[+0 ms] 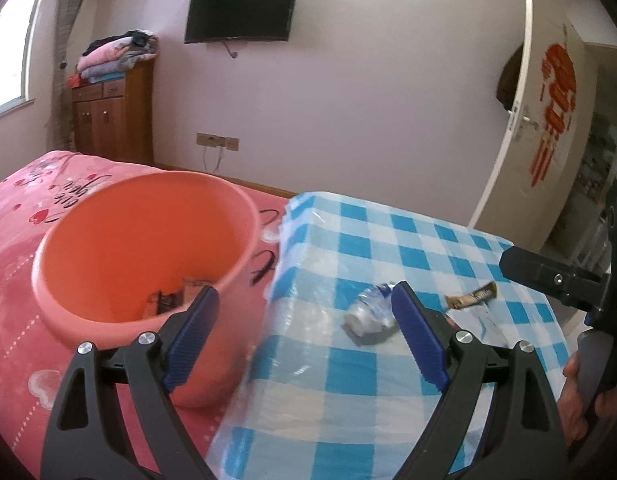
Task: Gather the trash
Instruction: 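Move both tools back over the table toward the remaining trash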
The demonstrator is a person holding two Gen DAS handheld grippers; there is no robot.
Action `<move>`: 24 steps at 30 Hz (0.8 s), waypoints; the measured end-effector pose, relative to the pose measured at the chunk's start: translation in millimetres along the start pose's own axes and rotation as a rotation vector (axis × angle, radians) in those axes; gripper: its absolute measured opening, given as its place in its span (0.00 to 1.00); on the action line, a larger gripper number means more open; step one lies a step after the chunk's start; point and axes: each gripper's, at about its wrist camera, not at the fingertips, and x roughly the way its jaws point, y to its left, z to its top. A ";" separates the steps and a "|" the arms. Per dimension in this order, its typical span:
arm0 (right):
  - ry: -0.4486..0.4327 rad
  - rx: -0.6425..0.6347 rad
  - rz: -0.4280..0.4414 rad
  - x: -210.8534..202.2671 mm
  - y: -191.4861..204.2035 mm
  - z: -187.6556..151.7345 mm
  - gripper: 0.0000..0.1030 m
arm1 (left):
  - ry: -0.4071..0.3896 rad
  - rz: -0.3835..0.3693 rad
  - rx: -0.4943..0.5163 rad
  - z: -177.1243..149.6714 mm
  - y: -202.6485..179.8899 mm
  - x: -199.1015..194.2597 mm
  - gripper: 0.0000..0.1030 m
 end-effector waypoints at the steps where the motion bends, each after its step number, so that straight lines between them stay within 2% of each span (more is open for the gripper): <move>1: -0.004 0.006 -0.009 -4.5 -5.2 -3.2 0.92 | 0.002 -0.005 0.005 -1.0 -3.8 1.2 0.86; 13: 0.011 0.077 -0.092 -32.4 -59.9 -45.4 0.92 | 0.064 -0.069 0.084 -17.7 -54.1 15.3 0.86; 24: 0.030 0.157 -0.139 -51.8 -113.3 -68.7 0.92 | 0.137 -0.097 0.165 -27.3 -92.3 49.4 0.86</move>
